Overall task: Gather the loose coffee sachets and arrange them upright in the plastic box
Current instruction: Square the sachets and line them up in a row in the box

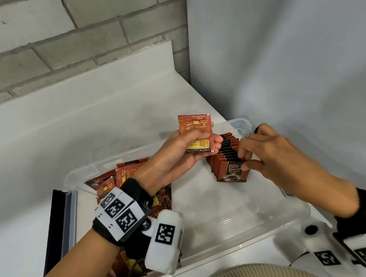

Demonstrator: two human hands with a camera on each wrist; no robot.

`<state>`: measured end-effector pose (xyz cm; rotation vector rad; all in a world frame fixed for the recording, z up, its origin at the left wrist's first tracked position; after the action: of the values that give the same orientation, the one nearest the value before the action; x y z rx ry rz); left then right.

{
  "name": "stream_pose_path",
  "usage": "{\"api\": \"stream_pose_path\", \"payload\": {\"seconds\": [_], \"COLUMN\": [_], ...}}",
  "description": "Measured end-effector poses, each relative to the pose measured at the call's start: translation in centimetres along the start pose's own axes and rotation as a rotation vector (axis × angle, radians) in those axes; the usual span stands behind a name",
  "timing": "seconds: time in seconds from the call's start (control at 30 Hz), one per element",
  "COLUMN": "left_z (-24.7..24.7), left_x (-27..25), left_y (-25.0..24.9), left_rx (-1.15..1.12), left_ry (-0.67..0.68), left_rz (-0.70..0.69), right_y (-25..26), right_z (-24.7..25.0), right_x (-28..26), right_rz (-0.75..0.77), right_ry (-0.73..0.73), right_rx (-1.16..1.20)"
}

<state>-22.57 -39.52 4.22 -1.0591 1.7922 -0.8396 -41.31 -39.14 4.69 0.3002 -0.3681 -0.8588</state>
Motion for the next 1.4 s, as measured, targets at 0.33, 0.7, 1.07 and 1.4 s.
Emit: {"api": "stream_pose_path", "payload": {"seconds": [0.33,0.7,1.07,1.4], "left_z": [-0.3,-1.3,-0.2,0.3], "left_x": [-0.6,-1.2,-0.6,-0.3], "left_y": [-0.6,-0.1,-1.0,-1.1], "left_rx": [0.069,0.144,-0.052,-0.012], "left_ry": [0.132,0.36,0.314,0.16], "left_rz": [-0.032,-0.032,-0.079,-0.12], "right_y": [0.8,3.2,2.3,2.3], "right_z": [3.7,4.0,5.6,5.2], "right_x": [0.9,1.9,1.2,0.8], "right_rz": [-0.221,-0.186,-0.039,-0.229], "right_ry": [-0.12,-0.087,-0.127,-0.006], "right_rx": [0.409,0.941,0.832,1.094]}}
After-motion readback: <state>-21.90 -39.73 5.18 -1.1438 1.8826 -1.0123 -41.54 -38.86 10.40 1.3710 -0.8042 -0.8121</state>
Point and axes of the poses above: each hand's wrist, its own x-axis towards the middle knuckle, its own z-axis out of the back of the hand, y = z × x, the point moved 3 cm from there along x, towards the middle knuckle, and after that the axes turned 4 degrees about x, right-handed, at the moved point
